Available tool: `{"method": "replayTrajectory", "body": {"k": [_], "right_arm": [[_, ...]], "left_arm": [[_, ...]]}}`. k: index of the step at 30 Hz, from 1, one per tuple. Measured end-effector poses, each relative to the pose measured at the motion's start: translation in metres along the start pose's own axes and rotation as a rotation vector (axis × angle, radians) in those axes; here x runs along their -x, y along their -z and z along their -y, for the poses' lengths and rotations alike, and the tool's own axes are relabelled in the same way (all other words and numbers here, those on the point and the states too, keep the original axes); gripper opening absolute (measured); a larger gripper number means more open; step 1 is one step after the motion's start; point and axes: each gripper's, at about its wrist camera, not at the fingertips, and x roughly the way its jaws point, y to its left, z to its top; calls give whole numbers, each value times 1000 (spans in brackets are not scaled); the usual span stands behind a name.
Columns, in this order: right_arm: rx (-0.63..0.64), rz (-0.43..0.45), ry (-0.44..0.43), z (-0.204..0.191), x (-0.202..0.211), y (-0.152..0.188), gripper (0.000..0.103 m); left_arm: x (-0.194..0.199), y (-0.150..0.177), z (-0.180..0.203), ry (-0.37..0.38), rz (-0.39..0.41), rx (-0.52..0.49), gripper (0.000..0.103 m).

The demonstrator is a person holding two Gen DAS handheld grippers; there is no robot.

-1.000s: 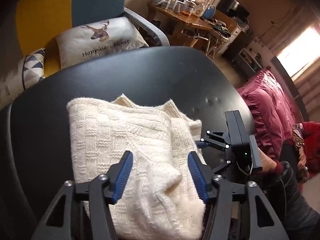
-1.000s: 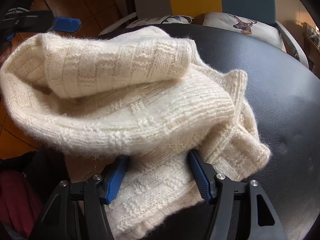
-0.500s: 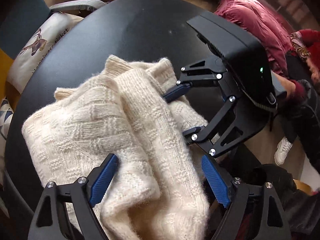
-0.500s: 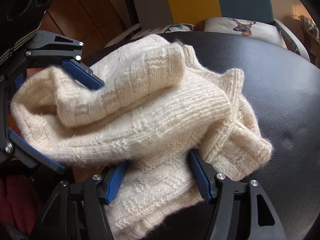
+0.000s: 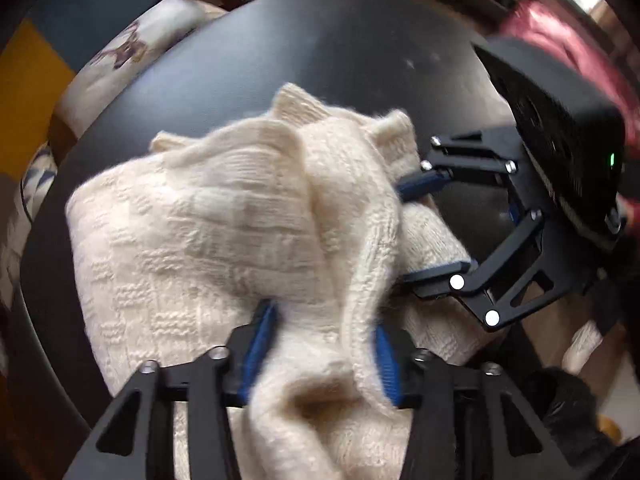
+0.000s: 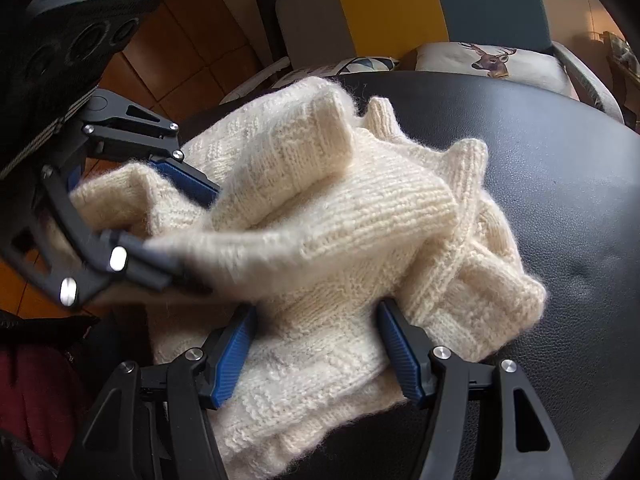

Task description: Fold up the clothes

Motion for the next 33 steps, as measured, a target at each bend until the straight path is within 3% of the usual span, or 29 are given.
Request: {"method": "replayTrajectory", "body": {"k": [2, 4, 8, 10, 12, 14, 16, 21, 26, 30, 32, 33], "right_arm": [[10, -9, 15, -1, -6, -15, 66], [22, -27, 41, -11, -14, -40, 66], [44, -57, 77, -22, -40, -69, 66], [39, -63, 84, -21, -47, -80, 66], [31, -62, 89, -21, -62, -96, 66], [18, -57, 91, -16, -76, -116, 67], [12, -59, 92, -18, -81, -132, 68], [3, -66, 96, -24, -92, -166, 68], [-1, -76, 105, -27, -95, -170, 71], [-17, -74, 93, -26, -97, -172, 75], [-18, -71, 93, -26, -98, -173, 75], [-18, -70, 96, -27, -98, -173, 75]], "left_arm": [[4, 4, -21, 67, 30, 106, 31], [6, 10, -32, 126, 67, 174, 31], [5, 13, -34, 182, 93, 184, 42], [6, 12, -30, 168, 93, 175, 42], [8, 11, -26, 149, 110, 181, 35], [10, 12, -29, 180, 136, 190, 25], [11, 19, -52, 277, 167, 273, 21], [15, 51, -117, 683, 333, 578, 18], [18, 68, -139, 925, 468, 685, 15], [50, 63, -144, 1038, 595, 673, 10], [60, 52, -143, 1023, 596, 652, 10], [61, 47, -141, 972, 581, 637, 10]]}}
